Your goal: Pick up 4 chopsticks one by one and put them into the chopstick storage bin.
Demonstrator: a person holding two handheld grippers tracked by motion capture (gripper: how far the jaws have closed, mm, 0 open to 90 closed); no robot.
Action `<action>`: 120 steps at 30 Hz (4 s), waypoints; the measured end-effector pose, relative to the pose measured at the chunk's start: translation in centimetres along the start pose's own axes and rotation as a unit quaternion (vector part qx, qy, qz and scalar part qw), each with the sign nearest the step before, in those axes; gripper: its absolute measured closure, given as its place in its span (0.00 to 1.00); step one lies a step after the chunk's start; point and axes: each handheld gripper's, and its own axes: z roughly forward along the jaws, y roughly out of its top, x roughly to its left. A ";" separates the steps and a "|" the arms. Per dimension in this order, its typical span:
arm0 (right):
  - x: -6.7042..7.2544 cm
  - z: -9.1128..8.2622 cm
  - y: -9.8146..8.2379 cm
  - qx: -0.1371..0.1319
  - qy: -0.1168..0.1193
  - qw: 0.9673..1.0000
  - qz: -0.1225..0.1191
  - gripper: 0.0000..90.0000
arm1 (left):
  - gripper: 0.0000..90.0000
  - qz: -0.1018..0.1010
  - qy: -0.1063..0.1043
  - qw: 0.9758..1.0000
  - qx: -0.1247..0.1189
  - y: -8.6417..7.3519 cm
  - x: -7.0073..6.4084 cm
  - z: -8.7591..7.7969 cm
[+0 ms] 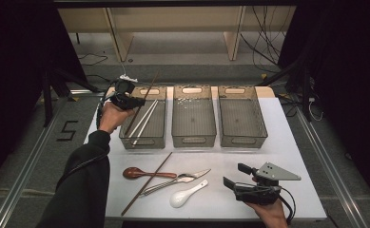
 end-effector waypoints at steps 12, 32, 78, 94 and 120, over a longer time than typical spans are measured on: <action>0.0 0.0 0.0 0.000 0.000 1.000 0.000 0.26 | 0.94 -0.013 0.007 1.000 -0.001 -0.6 0.7 1.2; 0.0 0.0 0.0 0.001 0.001 1.000 0.000 0.26 | 0.93 -0.007 0.019 1.000 0.005 -1.6 0.8 2.4; 0.1 0.0 0.0 -0.001 0.001 1.000 -0.001 0.26 | 0.34 -0.062 -0.047 0.997 0.012 -6.1 -3.6 -2.6; 0.1 0.0 0.0 -0.002 0.002 1.000 -0.001 0.26 | 0.25 -0.054 -0.058 0.997 0.003 -8.3 -5.5 -3.9; 0.2 0.0 0.0 -0.002 0.002 1.000 -0.003 0.26 | 0.20 -0.025 -0.058 0.996 0.061 -11.9 -8.3 -4.4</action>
